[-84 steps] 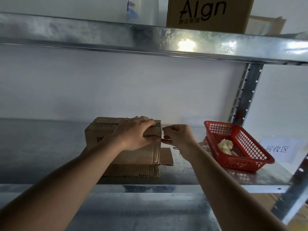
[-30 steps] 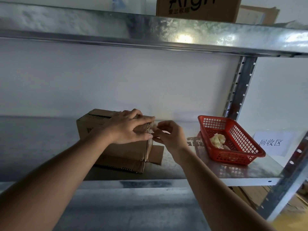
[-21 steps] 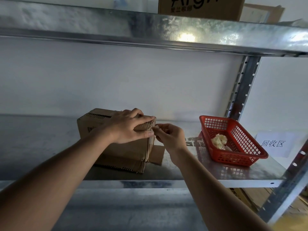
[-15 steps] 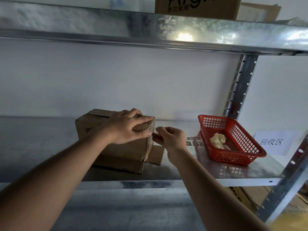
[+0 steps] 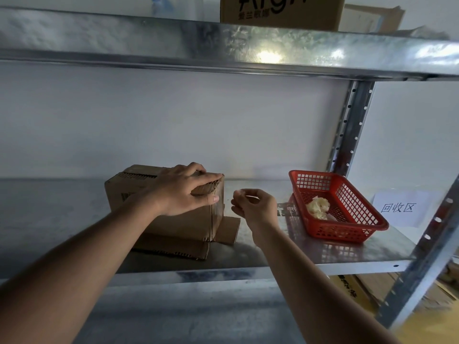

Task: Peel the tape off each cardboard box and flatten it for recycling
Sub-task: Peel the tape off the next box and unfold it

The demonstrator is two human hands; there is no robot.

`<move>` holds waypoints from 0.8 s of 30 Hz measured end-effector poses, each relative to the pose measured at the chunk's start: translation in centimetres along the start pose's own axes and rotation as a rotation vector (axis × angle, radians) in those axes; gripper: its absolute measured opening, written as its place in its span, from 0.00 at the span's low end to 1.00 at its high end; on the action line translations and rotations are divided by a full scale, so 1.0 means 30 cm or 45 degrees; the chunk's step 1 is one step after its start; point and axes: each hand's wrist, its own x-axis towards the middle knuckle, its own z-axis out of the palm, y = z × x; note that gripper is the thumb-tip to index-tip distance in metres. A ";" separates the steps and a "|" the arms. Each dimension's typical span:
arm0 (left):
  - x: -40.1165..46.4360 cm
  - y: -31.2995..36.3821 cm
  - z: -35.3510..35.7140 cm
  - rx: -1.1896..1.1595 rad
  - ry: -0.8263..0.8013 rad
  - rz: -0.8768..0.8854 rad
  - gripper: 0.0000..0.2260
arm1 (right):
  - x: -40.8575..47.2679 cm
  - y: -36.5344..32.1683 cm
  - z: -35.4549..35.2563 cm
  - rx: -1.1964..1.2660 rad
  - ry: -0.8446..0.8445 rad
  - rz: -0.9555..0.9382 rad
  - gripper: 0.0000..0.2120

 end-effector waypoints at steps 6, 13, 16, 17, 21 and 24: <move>-0.001 0.004 -0.002 0.002 -0.010 -0.011 0.35 | 0.002 -0.005 0.017 0.011 -0.037 -0.110 0.08; -0.005 0.010 -0.005 0.000 0.014 -0.010 0.35 | -0.004 -0.027 0.023 -0.135 -0.083 -0.229 0.25; -0.008 0.013 -0.007 0.012 0.010 -0.010 0.34 | -0.005 -0.037 0.025 -0.188 -0.078 -0.255 0.15; -0.009 0.015 -0.007 0.013 0.013 -0.013 0.34 | -0.007 -0.039 0.024 -0.202 -0.078 -0.262 0.14; -0.005 0.033 -0.006 0.019 0.044 -0.039 0.38 | -0.016 -0.047 0.026 -0.262 -0.070 -0.269 0.07; 0.012 0.071 -0.005 0.039 0.077 -0.059 0.38 | -0.021 -0.060 0.027 -0.213 0.034 -0.276 0.06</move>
